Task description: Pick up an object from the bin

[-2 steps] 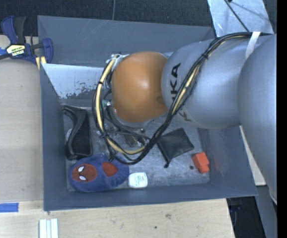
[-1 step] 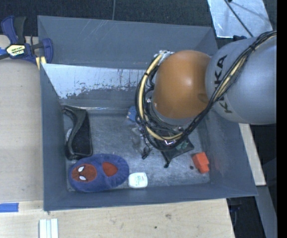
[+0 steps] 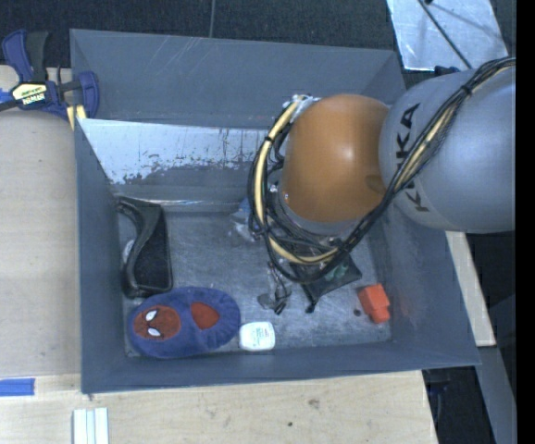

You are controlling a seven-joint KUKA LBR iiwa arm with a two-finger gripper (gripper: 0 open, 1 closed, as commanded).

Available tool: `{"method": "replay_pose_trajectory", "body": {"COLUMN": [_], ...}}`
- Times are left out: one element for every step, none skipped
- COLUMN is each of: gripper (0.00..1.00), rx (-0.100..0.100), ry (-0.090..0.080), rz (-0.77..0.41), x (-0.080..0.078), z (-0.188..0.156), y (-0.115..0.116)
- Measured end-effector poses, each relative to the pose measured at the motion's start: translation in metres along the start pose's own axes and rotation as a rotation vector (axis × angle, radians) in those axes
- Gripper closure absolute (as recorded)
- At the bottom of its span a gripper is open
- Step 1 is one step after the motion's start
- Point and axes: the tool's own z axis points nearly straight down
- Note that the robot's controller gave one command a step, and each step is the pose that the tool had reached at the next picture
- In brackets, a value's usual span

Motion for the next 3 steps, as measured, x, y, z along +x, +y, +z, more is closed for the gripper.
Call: {"method": "replay_pose_trajectory", "body": {"gripper": [0.00,1.00,1.00], "rx": [-0.001,0.000,0.001], "ry": [0.007,-0.006,-0.010], "rz": [0.000,0.006,-0.033], "x": [-0.005,-0.009,0.001], "z": [0.098,0.093,-0.046], "y": [0.060,0.057,0.054]}}
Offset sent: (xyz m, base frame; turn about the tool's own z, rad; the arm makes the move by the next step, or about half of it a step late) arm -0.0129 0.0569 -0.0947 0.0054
